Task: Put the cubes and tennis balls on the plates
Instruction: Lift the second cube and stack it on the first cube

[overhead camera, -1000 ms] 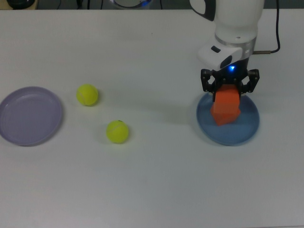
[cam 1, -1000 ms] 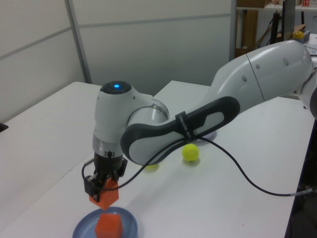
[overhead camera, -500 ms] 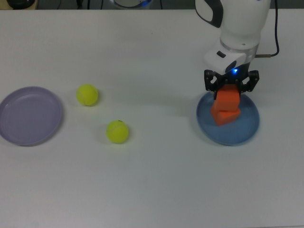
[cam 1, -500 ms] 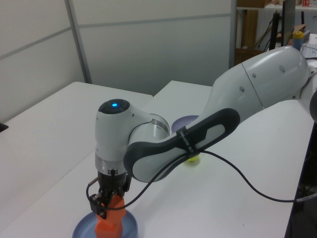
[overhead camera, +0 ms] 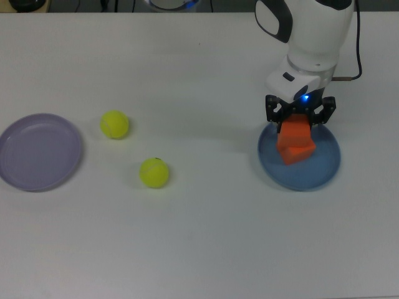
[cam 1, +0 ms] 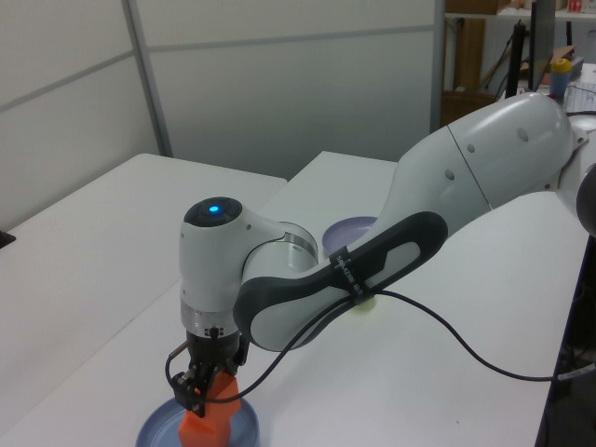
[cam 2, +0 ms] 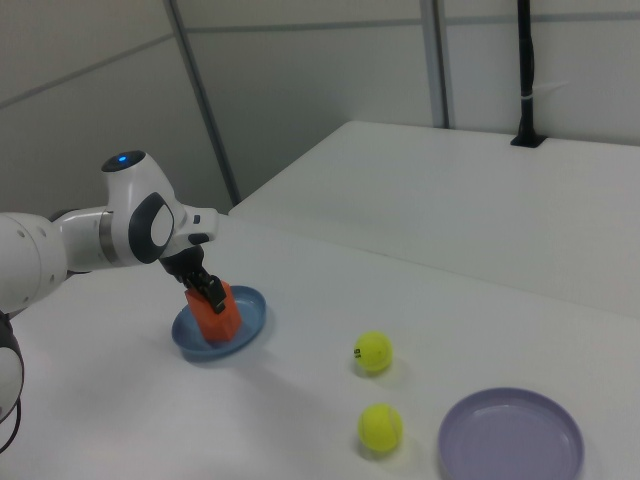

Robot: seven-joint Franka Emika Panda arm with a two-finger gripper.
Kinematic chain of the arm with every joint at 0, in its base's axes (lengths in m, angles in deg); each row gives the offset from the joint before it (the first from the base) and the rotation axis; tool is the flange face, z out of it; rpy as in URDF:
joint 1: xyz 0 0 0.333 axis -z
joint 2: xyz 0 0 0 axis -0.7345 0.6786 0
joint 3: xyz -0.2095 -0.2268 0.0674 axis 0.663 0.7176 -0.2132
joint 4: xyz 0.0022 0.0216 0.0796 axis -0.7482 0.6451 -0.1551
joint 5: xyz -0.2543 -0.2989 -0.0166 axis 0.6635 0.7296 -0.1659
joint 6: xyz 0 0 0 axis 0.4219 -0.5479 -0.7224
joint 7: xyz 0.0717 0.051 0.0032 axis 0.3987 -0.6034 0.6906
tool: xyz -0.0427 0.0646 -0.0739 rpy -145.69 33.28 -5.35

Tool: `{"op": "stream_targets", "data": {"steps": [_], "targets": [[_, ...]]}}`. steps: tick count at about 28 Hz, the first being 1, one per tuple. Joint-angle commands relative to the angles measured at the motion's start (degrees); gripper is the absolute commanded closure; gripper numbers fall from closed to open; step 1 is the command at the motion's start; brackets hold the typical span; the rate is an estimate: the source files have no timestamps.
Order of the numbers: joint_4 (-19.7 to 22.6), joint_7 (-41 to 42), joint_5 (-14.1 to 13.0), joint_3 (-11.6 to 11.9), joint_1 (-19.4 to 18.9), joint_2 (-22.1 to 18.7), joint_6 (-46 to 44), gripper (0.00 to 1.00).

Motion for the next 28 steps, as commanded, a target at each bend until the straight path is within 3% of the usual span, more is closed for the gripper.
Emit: {"op": "stream_targets", "data": {"steps": [1, 13, 14, 15, 16, 17, 28], "targets": [[-0.05, -1.62, 1.48, -0.03, -0.20, -0.32, -0.13, 1.00], [-0.31, -4.43, 3.50, -0.20, -0.73, -0.32, 2.33, 1.00], [-0.31, -4.43, 3.94, -0.20, -0.73, -0.32, 2.33, 0.94], [-0.22, -4.26, 4.12, -0.20, -0.73, -0.32, 2.33, 0.75], [-0.22, -4.17, 4.29, -0.20, -0.73, -0.32, 2.33, 0.45], [-0.22, -4.17, 4.64, -0.20, -0.73, -0.32, 2.24, 0.00], [-0.13, -4.43, 5.35, -0.29, -0.99, -0.41, 2.15, 0.00]]}}
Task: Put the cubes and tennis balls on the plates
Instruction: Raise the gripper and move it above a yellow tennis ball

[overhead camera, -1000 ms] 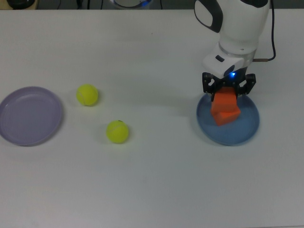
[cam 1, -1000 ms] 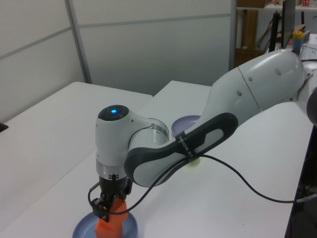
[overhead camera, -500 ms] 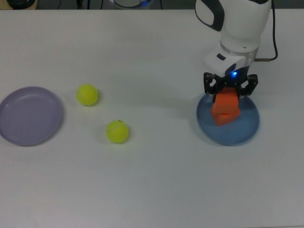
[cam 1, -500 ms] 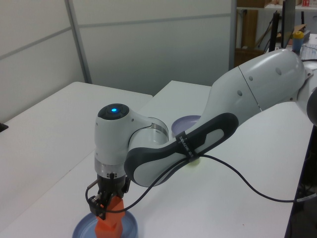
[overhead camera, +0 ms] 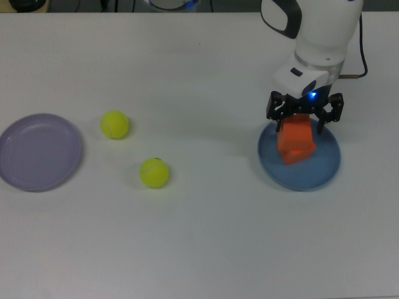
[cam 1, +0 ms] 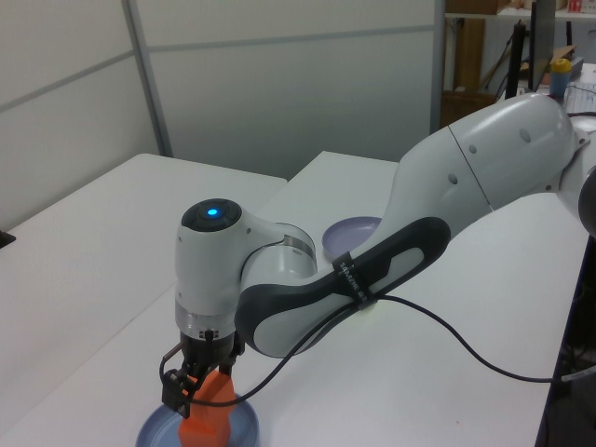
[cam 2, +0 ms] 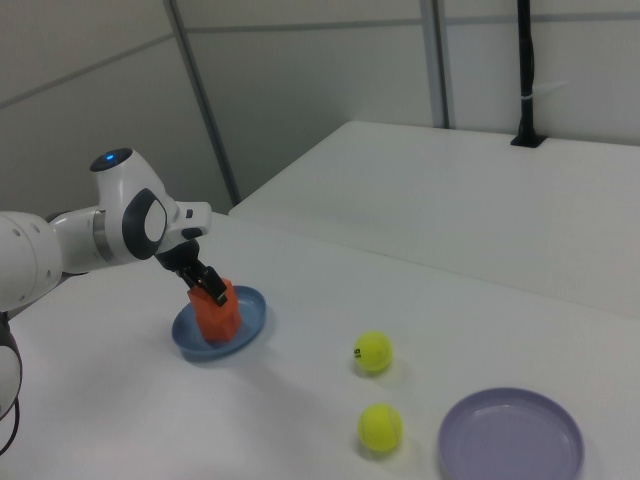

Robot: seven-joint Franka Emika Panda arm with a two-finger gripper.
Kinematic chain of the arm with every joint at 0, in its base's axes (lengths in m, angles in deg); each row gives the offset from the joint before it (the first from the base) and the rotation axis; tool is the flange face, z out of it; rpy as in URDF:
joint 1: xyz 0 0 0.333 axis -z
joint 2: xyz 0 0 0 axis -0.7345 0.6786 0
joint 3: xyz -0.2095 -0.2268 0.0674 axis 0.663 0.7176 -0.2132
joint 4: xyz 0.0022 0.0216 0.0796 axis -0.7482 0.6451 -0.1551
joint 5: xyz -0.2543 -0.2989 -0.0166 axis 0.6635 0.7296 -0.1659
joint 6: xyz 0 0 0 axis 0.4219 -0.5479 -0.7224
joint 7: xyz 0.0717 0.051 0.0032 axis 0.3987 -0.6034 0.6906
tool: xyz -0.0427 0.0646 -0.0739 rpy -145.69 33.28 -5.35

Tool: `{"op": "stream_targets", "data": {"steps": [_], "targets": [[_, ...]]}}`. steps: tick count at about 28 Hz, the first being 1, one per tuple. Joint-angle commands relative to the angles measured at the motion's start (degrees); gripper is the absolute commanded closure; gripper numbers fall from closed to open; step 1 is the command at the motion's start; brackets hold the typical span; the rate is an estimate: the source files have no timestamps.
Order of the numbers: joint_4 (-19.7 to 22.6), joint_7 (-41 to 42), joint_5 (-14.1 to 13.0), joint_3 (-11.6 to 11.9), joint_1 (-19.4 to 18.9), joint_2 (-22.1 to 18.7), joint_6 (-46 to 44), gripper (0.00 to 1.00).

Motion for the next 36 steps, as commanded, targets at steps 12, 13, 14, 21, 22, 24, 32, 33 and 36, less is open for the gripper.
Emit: {"op": "stream_targets", "data": {"steps": [12, 13, 14, 21, 22, 24, 32, 33, 36], "targets": [[-0.69, -2.40, -4.40, 0.28, 2.48, -7.77, -0.01, 0.00], [-0.60, -2.32, -5.38, 0.46, 2.84, -8.30, -0.01, 0.00], [-0.60, -2.14, -6.35, 0.63, 3.19, -8.74, -0.01, 0.00], [-1.39, 1.99, -12.06, 5.46, 6.18, -9.28, -0.89, 0.00], [-1.39, 2.86, -12.16, 6.78, 6.18, -9.27, -0.98, 0.00], [-1.48, 5.76, -12.42, 10.12, 6.18, -9.10, -0.89, 0.00], [-2.36, 14.28, -20.32, 19.97, 7.23, -7.52, -0.63, 0.00], [-2.36, 15.51, -21.37, 20.58, 7.41, -7.17, -0.63, 0.00], [-2.62, 18.77, -23.23, 22.25, 7.67, -5.85, -0.63, 0.00]]}}
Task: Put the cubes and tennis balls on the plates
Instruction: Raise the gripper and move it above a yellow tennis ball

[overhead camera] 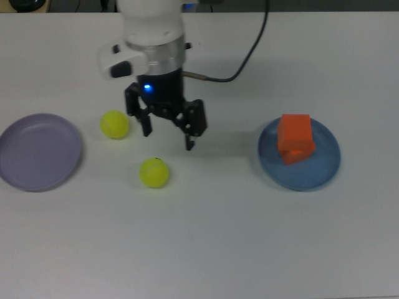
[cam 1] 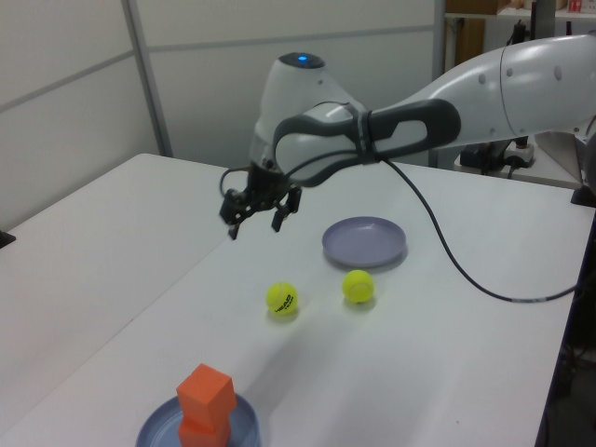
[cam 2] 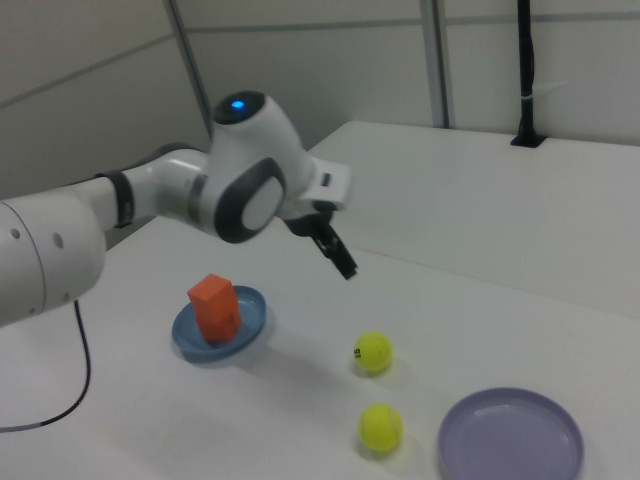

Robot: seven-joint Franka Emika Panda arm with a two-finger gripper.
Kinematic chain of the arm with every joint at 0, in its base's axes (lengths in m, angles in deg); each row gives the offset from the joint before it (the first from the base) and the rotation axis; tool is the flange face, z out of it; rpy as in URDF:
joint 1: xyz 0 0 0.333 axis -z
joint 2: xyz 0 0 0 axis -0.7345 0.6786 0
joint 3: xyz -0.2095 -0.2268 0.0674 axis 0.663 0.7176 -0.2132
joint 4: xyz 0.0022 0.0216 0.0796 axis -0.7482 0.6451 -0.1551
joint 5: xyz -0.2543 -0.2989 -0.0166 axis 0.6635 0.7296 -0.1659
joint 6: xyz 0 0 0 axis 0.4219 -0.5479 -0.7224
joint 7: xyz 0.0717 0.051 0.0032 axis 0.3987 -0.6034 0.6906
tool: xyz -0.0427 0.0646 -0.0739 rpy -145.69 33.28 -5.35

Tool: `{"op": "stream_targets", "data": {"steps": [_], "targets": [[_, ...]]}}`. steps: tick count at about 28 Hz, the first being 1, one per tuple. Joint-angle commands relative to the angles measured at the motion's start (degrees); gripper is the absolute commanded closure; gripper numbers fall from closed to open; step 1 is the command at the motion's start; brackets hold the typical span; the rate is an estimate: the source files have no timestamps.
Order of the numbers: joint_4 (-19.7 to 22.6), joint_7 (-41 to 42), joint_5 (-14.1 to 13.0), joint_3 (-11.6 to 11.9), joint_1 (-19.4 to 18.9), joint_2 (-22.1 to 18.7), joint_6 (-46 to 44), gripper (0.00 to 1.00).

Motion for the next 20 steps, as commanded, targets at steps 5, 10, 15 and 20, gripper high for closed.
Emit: {"op": "stream_targets", "data": {"steps": [5, 10, 15, 20], "targets": [[-0.45, 5.41, -3.26, 3.26, -0.13, 4.98, -0.23, 0.00], [-0.53, 6.38, -3.35, 3.26, 0.05, 8.14, -0.05, 0.00], [-0.45, 6.47, -3.09, 3.00, -0.12, 9.03, 0.13, 0.00], [-0.53, 6.55, -2.65, 2.64, -0.13, 10.25, 0.30, 0.00]]}}
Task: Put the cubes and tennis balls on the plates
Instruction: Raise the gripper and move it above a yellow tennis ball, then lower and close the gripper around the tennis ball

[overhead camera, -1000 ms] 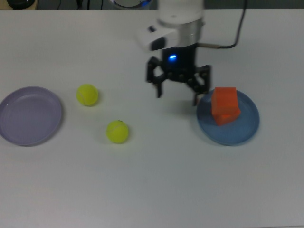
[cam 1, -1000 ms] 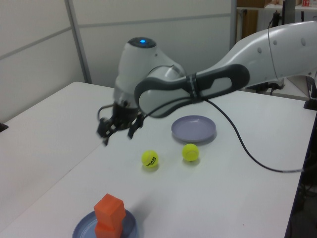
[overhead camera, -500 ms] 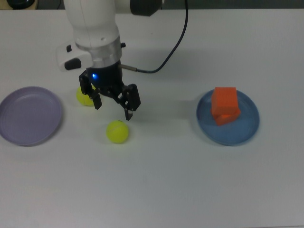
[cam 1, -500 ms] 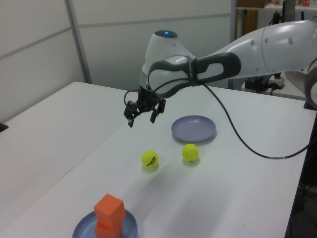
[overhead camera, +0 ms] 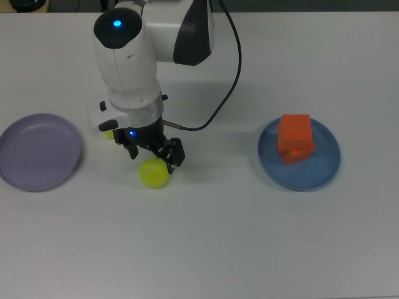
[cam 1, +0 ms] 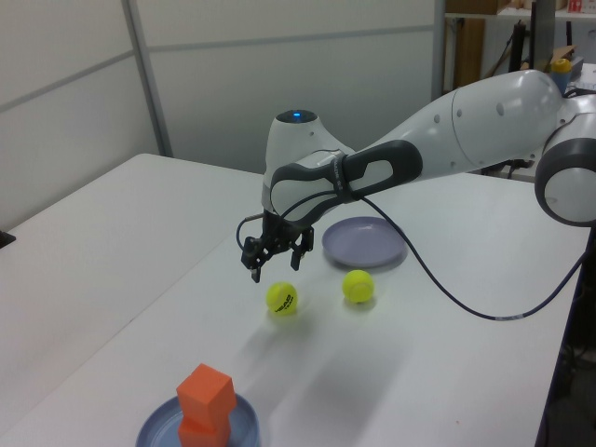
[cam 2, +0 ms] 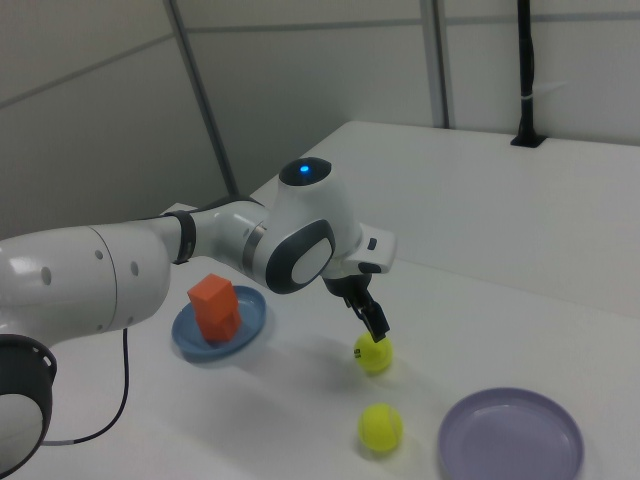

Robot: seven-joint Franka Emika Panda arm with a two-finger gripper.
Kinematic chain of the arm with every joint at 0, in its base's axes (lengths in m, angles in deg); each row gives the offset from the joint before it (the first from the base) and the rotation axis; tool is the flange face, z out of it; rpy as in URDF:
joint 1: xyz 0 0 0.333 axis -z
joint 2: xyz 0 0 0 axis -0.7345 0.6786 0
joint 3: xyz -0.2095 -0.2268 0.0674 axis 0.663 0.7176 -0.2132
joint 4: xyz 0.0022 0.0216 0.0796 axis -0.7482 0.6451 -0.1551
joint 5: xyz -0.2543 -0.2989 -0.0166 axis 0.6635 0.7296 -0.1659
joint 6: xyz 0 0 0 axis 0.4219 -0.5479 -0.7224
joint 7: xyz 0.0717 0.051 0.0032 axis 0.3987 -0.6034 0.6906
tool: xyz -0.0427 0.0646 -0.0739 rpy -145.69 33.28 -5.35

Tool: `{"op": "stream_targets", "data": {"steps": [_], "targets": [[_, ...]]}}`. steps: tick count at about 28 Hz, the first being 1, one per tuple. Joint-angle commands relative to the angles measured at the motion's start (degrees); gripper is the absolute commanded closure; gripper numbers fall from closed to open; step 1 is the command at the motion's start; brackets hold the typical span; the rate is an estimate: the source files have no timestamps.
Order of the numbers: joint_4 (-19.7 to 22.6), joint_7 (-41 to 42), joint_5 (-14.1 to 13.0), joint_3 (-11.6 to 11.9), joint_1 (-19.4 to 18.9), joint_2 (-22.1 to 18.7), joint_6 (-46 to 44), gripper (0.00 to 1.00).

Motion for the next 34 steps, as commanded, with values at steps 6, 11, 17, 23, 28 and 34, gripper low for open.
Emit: {"op": "stream_targets", "data": {"steps": [6, 11, 17, 23, 28, 34], "targets": [[-0.42, 1.56, -0.61, 0.15, -0.65, 1.77, 0.64, 0.00], [-0.42, 1.65, -0.35, 0.15, -0.57, 2.65, 1.69, 0.00], [-0.33, 1.65, -0.17, 0.15, -0.57, 3.44, 1.69, 0.00], [-0.33, 1.65, 0.44, 0.24, -0.57, 4.05, 1.69, 0.05], [-0.25, 1.65, 0.53, 0.42, -0.39, 4.49, 1.78, 0.28], [-0.33, 2.53, 0.44, 0.68, -0.30, 4.49, 1.78, 1.00]]}}
